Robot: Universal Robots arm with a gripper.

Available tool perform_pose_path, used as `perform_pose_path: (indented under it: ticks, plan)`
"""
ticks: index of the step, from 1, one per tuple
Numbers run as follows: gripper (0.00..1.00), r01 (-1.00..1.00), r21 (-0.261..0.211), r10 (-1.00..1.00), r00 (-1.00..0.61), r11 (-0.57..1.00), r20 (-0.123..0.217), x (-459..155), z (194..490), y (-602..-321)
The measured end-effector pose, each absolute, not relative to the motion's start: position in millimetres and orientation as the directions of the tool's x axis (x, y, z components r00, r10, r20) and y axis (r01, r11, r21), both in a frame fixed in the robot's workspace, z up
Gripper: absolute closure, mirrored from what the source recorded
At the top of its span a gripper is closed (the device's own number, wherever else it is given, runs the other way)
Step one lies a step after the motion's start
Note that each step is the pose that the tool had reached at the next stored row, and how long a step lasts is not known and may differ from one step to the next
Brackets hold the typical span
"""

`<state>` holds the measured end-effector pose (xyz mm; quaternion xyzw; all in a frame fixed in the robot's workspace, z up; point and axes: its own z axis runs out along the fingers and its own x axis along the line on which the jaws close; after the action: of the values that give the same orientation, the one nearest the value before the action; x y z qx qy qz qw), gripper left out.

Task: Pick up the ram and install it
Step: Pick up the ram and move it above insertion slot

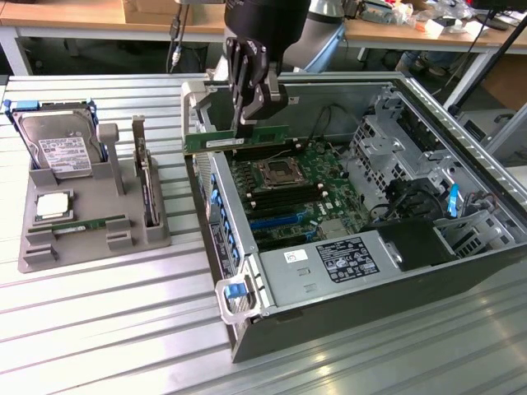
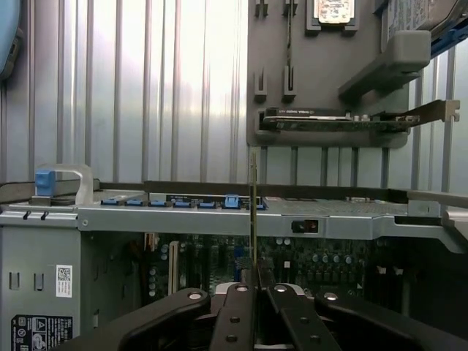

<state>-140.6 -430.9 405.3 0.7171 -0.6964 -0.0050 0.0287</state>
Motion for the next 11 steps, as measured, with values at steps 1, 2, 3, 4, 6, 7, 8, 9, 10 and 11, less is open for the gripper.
perform_pose_path:
  ticks: [1,2,3,4,6,7,8,9,10,11]
  plan:
    - [0.88,-0.998,0.048,-0.999,0.030,-0.028,0.033,-139.6,405.3,-430.9]
    - [0.88,-0.998,0.048,-0.999,0.030,-0.028,0.033,-138.8,405.3,-430.9]
    - [0.88,-0.998,0.048,-0.999,0.030,-0.028,0.033,-138.1,405.3,-430.9]
    - [0.88,-0.998,0.048,-0.999,0.030,-0.028,0.033,-137.8,405.3,-430.8]
    - [0.88,-0.998,0.048,-0.999,0.030,-0.028,0.033,-136.6,405.3,-430.9]
    - [0.88,-0.998,0.048,-0.999,0.030,-0.028,0.033,-135.9,405.3,-430.9]
    - [0.88,-0.998,0.048,-0.999,0.030,-0.028,0.033,-135.1,405.3,-430.8]
    - [0.88,-0.998,0.048,-0.999,0.030,-0.028,0.033,-133.6,405.4,-430.8]
    - [0.88,-0.998,0.048,-0.999,0.030,-0.028,0.033,-133.0,405.3,-430.9]
    - [0.88,-0.998,0.048,-0.999,0.030,-0.028,0.033,-131.9,405.3,-430.9]
